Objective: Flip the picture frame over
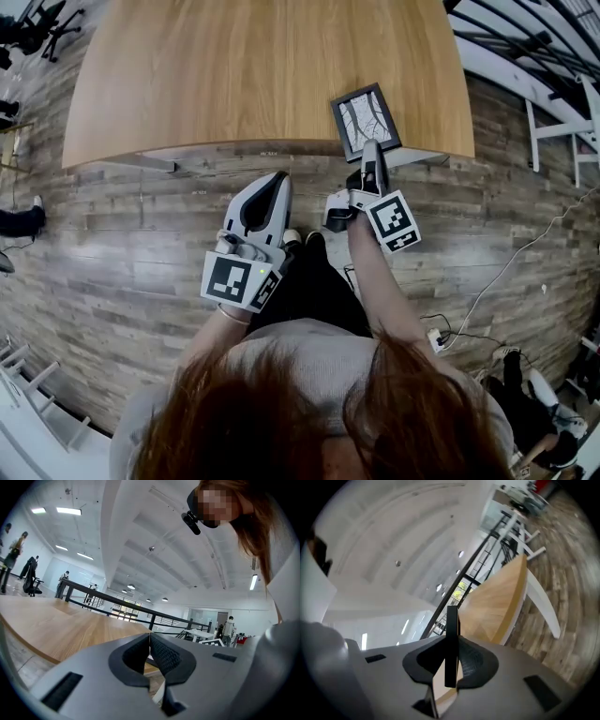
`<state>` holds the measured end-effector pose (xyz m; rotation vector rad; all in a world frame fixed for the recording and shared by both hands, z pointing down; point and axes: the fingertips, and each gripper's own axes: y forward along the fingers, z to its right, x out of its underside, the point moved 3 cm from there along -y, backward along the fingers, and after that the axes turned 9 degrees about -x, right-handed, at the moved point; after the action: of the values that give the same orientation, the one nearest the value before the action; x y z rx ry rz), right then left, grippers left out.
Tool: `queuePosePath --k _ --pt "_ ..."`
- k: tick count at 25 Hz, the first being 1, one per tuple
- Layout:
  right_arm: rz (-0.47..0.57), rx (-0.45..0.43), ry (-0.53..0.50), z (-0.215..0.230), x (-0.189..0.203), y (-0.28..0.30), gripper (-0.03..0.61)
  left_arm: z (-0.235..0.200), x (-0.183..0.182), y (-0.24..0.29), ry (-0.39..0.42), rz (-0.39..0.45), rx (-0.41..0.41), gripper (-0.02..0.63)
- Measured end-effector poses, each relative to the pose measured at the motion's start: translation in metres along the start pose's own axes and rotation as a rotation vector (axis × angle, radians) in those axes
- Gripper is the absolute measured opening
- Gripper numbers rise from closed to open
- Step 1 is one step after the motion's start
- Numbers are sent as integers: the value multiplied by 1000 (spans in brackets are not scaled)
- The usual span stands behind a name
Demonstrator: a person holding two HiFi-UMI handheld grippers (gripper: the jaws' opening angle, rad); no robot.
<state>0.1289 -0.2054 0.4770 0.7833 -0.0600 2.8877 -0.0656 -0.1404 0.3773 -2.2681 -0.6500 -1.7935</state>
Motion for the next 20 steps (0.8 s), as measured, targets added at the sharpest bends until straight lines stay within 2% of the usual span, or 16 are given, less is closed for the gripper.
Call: queuePosePath --k 6,8,13,20 --pt "122 -39 407 29 32 0 87 4 5 1 5 -16 0 9" --pt "172 -37 492 36 40 2 87 1 7 -1 9 -26 -5 8" --pt "213 -43 529 32 78 19 87 -30 14 -15 16 -60 -23 9" --pt "196 -5 573 32 93 26 87 -24 18 -12 17 -73 -35 9"
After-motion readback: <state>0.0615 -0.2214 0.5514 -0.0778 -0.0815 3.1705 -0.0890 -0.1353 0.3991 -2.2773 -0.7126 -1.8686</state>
